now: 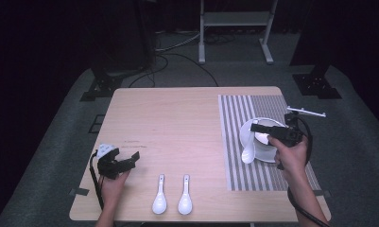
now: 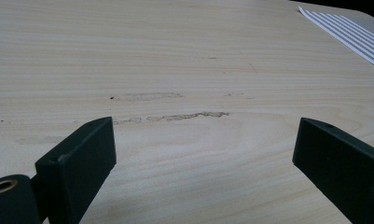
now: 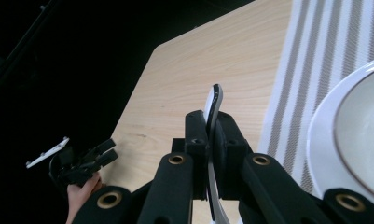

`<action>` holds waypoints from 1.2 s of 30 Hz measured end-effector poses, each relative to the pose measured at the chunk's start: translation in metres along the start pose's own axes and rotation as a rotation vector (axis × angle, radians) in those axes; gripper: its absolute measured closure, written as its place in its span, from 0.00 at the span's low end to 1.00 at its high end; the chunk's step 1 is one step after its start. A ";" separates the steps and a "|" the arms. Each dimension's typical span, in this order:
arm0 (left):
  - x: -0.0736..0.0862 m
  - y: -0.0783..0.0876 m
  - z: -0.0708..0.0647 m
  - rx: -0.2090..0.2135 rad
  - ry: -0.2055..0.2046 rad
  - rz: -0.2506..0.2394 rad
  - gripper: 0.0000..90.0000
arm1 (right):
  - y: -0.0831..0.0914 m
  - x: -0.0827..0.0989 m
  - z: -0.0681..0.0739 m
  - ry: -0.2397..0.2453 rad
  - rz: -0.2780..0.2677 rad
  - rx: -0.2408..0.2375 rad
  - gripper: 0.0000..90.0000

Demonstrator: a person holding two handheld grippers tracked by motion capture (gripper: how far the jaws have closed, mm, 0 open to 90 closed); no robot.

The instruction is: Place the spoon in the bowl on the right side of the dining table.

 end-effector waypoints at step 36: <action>0.000 0.000 -0.001 -0.001 -0.002 -0.001 0.05 | 0.025 -0.040 -0.070 -0.128 -0.183 0.165 0.95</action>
Point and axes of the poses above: each handheld gripper's, and its own axes: y roughly backward along the jaws, x roughly out of its underside, z roughly to its left, the point moved 10 cm from there along -y, roughly forward along the jaws, and after that the axes turned 10 degrees about y, right-handed, at the moved point
